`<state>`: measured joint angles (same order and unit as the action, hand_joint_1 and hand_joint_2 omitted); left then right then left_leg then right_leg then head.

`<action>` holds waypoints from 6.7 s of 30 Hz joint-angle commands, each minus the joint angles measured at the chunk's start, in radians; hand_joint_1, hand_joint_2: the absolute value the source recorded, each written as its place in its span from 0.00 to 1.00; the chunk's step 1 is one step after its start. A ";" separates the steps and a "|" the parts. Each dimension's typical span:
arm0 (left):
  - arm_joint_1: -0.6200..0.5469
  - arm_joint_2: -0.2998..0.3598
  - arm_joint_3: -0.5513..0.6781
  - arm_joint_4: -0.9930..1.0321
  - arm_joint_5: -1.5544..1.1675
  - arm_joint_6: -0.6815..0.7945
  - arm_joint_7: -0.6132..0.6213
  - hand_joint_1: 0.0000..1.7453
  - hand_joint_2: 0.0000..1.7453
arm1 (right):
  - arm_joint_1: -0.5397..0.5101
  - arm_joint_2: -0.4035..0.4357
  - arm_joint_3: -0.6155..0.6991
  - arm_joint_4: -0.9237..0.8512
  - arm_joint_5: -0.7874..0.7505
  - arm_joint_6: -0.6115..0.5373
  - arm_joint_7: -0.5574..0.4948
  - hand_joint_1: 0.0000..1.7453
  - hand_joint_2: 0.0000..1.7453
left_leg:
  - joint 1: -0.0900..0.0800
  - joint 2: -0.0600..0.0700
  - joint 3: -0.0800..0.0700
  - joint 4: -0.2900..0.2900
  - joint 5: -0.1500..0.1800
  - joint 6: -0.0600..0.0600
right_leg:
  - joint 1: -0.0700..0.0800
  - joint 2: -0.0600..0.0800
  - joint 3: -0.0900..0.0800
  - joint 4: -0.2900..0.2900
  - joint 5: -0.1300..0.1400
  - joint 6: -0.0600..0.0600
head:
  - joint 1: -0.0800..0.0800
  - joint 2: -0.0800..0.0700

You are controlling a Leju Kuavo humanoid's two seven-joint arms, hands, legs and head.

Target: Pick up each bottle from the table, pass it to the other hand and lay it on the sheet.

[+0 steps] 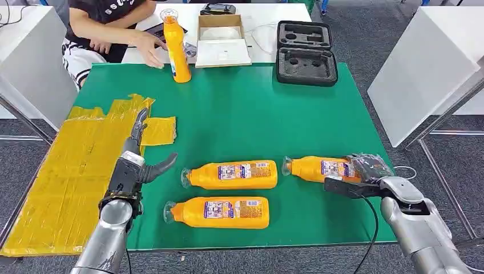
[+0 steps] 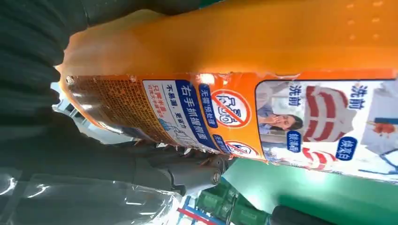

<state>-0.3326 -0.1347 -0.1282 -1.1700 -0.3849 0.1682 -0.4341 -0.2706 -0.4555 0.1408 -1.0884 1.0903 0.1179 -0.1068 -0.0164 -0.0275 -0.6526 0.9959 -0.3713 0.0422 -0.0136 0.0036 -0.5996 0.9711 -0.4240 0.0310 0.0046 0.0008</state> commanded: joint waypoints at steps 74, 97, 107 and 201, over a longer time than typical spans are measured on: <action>-0.050 0.026 -0.270 -0.106 0.168 -0.165 0.076 0.00 1.00 | -0.086 0.553 0.307 -0.072 -0.787 -0.163 -0.137 1.00 1.00 | 0.003 0.006 0.003 0.001 -0.003 -0.005 | 0.003 0.003 0.003 0.001 -0.002 -0.002 | 0.000 0.000; -0.054 0.014 -0.264 -0.093 0.181 -0.169 0.085 0.00 1.00 | -0.116 0.573 0.351 -0.019 -0.771 -0.161 -0.128 1.00 1.00 | 0.003 0.005 0.002 0.000 -0.002 -0.005 | 0.003 0.002 0.002 0.001 -0.002 -0.002 | 0.000 0.000; -0.054 0.008 -0.265 -0.090 0.188 -0.172 0.086 0.00 1.00 | -0.144 0.600 0.366 0.017 -0.768 -0.163 -0.129 1.00 1.00 | 0.004 0.005 0.005 0.002 -0.004 -0.006 | 0.004 0.002 0.005 0.001 -0.004 -0.002 | 0.000 0.000; -0.223 0.291 -0.332 0.212 -1.186 0.387 0.954 1.00 1.00 | 0.089 0.467 0.273 -0.578 -0.323 -0.354 -0.030 0.00 0.00 | 0.004 -0.002 0.003 0.001 -0.002 -0.007 | 0.004 -0.006 0.004 0.003 -0.005 -0.004 | 0.001 0.000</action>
<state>-0.3742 -0.0521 -0.1748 -1.2767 -1.5562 0.6469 0.2401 -0.2130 0.0149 0.4635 -1.5493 0.7226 -0.2510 -0.1618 -0.0140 -0.0258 -0.6558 0.9955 -0.3707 0.0405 -0.0113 0.0042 -0.6048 0.9718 -0.4245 0.0301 0.0057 0.0008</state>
